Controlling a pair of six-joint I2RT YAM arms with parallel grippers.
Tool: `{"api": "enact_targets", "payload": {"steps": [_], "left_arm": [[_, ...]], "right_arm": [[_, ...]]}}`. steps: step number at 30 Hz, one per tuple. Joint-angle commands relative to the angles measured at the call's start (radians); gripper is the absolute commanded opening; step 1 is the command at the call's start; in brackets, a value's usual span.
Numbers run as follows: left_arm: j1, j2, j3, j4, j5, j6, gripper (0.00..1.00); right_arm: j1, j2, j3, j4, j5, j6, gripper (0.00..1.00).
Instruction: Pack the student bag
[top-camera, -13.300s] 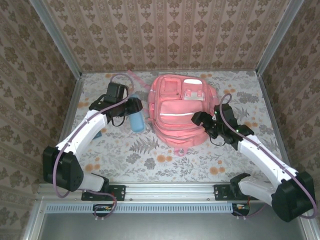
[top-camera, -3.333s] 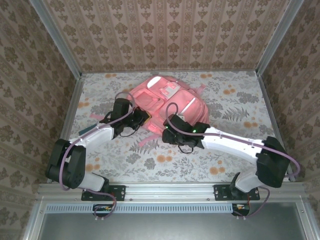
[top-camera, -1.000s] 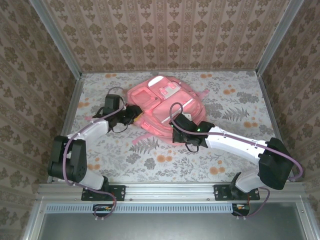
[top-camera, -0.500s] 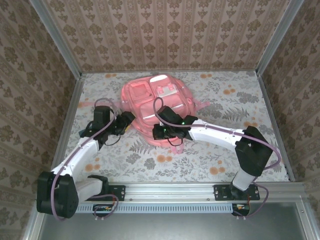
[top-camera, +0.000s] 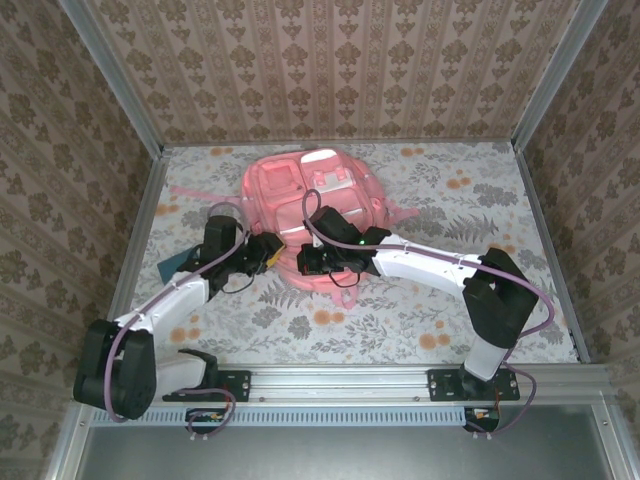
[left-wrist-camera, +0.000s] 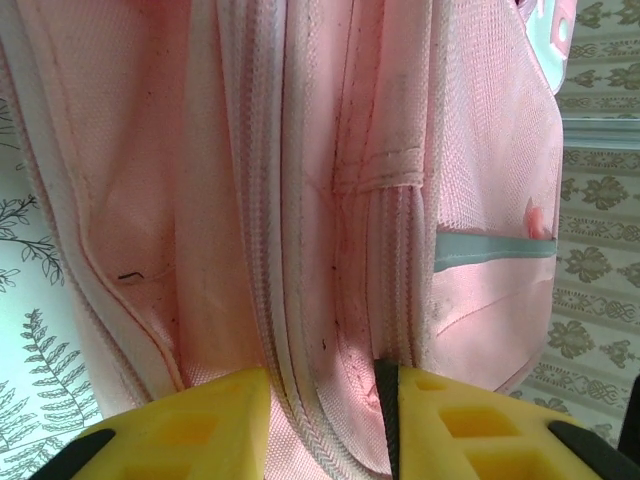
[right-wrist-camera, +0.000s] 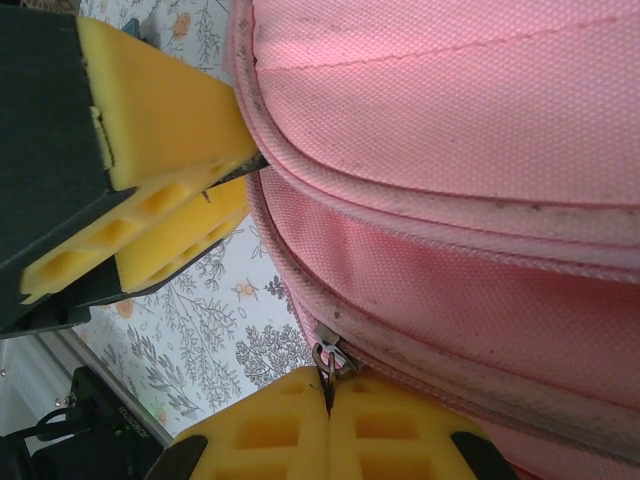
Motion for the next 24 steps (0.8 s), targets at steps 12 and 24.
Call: {"api": "enact_targets", "payload": {"steps": [12,24], "left_arm": [[-0.006,0.033,-0.003,0.044,-0.045,-0.016,0.01],[0.062,0.014,0.043,-0.062,-0.032,0.095,0.00]], "right_arm": [[0.007,-0.073,-0.019,-0.096,0.182,-0.044,0.00],[-0.194,-0.325,-0.274,-0.294,0.506,-0.099,0.00]]}}
